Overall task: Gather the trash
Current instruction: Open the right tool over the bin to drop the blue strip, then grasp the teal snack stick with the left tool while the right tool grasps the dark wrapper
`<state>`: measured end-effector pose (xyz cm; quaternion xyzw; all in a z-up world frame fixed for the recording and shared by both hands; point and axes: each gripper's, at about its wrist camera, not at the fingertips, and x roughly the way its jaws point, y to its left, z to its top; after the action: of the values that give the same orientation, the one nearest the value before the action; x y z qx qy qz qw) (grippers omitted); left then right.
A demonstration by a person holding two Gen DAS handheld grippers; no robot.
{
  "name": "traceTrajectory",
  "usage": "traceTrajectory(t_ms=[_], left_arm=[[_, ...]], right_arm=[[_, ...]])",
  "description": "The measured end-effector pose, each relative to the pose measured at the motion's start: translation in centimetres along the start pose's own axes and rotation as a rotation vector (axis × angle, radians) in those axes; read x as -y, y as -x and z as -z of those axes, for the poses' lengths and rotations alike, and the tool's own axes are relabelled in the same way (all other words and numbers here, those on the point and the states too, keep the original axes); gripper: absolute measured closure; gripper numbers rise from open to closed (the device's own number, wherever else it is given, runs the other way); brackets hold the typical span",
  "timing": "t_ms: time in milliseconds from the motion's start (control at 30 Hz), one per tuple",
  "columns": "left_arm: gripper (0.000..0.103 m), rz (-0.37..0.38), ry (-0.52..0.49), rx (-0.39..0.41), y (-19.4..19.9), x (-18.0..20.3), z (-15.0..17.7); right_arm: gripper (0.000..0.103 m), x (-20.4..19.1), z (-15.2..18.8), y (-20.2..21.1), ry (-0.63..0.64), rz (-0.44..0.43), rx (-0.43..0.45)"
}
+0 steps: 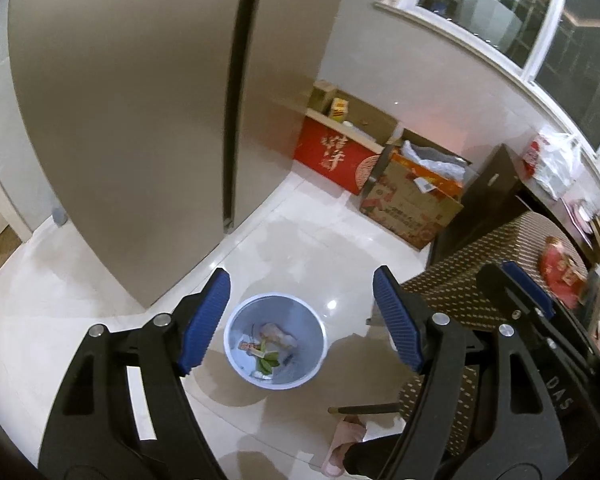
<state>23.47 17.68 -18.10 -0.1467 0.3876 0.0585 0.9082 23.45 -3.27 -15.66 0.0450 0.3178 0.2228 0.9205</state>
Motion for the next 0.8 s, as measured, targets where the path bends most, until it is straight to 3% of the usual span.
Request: traceTrajectory(t_ms=[400,600,800], left_arm=[[0.029,0.136,-0.195,0.002,4.6,11.0,2.9],[0.029,0.221,-0.309,-0.051,5.0,17.8,5.8],[0.029,0.267,-0.428,-0.128,3.8,23.9,9.3]], right_arm=[[0.058,7.8,1.9,12.4,-0.100,0.144,0.101],[0.056,14.1,4.5,17.1,-0.170,0.254,0.111],[0.056,18.8,7.1,19.7,-0.242,0.306,0.101]])
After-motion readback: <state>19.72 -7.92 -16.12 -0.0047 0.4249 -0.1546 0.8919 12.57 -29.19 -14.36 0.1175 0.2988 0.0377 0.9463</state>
